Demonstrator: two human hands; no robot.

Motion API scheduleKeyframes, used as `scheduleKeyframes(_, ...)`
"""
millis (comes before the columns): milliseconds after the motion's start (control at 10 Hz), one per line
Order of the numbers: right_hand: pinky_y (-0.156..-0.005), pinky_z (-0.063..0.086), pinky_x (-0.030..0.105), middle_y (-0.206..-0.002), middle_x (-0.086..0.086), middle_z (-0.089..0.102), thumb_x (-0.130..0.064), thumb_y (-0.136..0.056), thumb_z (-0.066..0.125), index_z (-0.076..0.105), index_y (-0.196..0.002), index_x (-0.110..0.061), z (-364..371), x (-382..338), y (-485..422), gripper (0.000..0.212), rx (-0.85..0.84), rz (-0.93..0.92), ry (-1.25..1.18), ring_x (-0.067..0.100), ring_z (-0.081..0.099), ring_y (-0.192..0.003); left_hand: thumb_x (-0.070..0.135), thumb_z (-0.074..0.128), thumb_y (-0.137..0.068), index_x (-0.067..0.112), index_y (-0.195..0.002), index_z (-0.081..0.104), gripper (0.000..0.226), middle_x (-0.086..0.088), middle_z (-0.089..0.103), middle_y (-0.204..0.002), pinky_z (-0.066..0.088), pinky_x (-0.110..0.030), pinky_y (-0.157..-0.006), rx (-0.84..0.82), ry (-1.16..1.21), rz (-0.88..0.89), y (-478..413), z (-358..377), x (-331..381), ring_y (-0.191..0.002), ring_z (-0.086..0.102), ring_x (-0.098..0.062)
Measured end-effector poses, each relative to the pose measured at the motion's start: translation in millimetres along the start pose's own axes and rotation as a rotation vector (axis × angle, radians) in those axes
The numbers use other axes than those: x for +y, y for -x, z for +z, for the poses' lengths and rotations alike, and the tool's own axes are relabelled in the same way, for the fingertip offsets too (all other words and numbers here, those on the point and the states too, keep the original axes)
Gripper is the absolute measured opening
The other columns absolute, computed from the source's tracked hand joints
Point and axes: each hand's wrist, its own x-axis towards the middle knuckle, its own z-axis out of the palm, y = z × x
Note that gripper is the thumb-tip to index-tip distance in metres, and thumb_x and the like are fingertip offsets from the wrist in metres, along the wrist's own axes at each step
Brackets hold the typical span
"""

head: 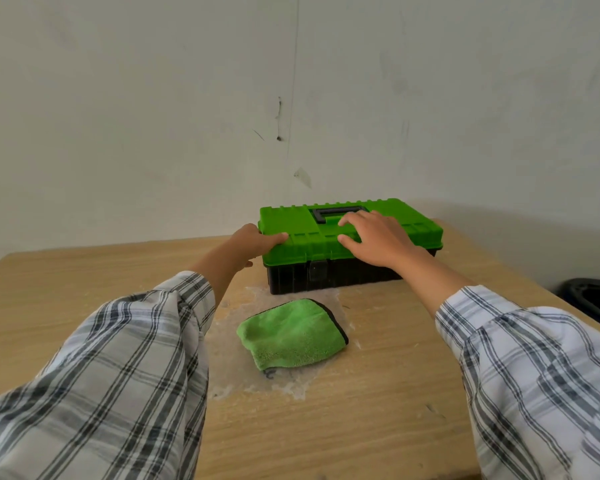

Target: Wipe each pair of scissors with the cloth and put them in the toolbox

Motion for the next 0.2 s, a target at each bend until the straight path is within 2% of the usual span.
scheduleKeyframes(100,-0.104,0.045,0.047,-0.142,-0.002,0.056,-0.047,-0.100,0.047,0.052,-0.135,-0.026,-14,-18,-9,0.041,0.035,-0.022,-0.028,0.022,0.054,-0.128,0.054,0.061,-0.089,0.011,-0.096,0.050,0.045,0.000,0.046,-0.088,0.051,-0.041,-0.088,0.042,-0.097,0.054,10,-11,6,-0.094,0.050,-0.025)
scheduleKeyframes(200,-0.099,0.046,0.046,-0.138,-0.002,0.058,-0.046,-0.100,0.048,0.053,-0.133,-0.026,-27,-40,-19,0.039,0.043,-0.049,-0.026,0.022,0.056,-0.123,0.051,0.062,-0.090,0.009,-0.116,0.058,0.050,-0.006,0.058,-0.115,0.045,-0.038,-0.095,0.118,-0.181,0.146,18,-23,9,-0.114,0.053,-0.030)
